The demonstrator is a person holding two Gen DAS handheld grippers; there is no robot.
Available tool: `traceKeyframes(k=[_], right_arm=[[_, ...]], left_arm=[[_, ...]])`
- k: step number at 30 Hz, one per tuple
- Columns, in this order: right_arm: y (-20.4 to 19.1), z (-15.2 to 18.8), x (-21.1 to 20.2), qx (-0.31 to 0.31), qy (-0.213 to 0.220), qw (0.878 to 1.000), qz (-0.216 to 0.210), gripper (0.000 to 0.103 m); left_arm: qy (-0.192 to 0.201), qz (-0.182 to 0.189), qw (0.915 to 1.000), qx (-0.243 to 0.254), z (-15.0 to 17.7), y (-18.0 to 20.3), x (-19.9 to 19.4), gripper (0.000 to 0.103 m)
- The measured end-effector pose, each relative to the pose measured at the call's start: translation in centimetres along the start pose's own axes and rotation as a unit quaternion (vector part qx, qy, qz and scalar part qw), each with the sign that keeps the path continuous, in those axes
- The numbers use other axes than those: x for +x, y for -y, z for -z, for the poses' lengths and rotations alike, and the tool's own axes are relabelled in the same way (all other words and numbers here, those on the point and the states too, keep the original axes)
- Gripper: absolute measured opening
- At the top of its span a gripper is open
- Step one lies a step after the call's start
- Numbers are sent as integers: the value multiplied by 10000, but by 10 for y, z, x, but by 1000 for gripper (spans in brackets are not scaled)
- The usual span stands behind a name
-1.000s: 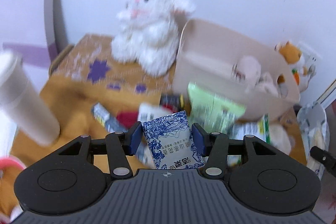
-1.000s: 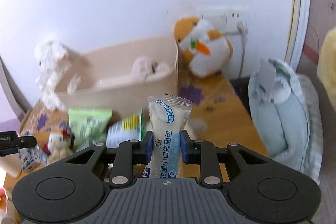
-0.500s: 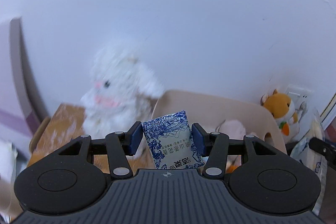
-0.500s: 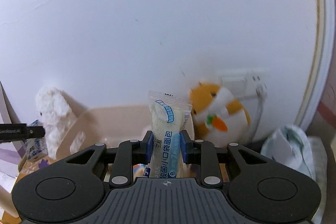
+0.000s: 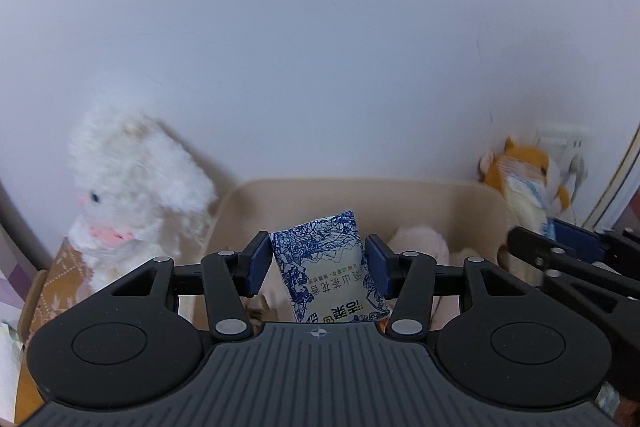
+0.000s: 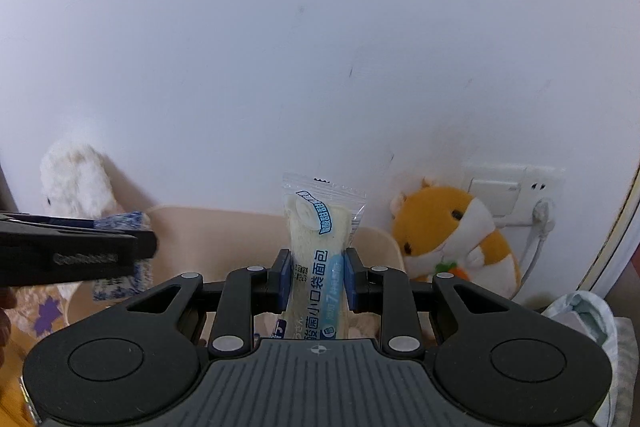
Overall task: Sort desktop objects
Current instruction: 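Lift the tissue box with the left tool while the right carries the bread bag into the bin, then open both tools over the bin and return them to the table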
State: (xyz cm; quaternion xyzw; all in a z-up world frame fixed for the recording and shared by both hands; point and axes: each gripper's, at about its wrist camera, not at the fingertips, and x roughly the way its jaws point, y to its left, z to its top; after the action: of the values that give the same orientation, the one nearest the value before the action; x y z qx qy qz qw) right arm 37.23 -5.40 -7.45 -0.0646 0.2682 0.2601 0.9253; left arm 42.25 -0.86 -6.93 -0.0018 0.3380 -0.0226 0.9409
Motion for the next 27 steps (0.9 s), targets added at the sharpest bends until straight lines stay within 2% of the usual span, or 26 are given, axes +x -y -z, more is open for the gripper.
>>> traceKeyframes(k=[4, 8, 10, 13, 19, 21, 22, 27], right_arm=[[-1, 6, 16, 19, -207, 9998, -13, 25], [0, 10, 22, -42, -353, 9994, 31, 27], [2, 12, 25, -57, -379, 9993, -50, 39], [1, 12, 20, -164, -356, 9991, -157, 58], [2, 9, 1, -178, -183, 9987, -436, 86], [3, 9, -8, -194, -126, 9983, -542, 100], [5, 9, -12, -214, -103, 9980, -593, 103], [18, 20, -27, -350, -152, 9967, -714, 103]], left_arm=[[-160, 264, 9994, -141, 6, 0, 17, 53], [-164, 219, 9995, -160, 9, -3, 25, 55], [-116, 208, 9996, -129, 9, -4, 24, 68], [3, 172, 9997, -177, 9, -8, 21, 78], [-48, 180, 9997, -162, 12, -23, 10, 79], [-33, 197, 9998, -79, 12, -24, 2, 79], [-35, 225, 9997, -39, 13, -26, -2, 79], [-148, 359, 9991, 154, 17, -52, -17, 79]])
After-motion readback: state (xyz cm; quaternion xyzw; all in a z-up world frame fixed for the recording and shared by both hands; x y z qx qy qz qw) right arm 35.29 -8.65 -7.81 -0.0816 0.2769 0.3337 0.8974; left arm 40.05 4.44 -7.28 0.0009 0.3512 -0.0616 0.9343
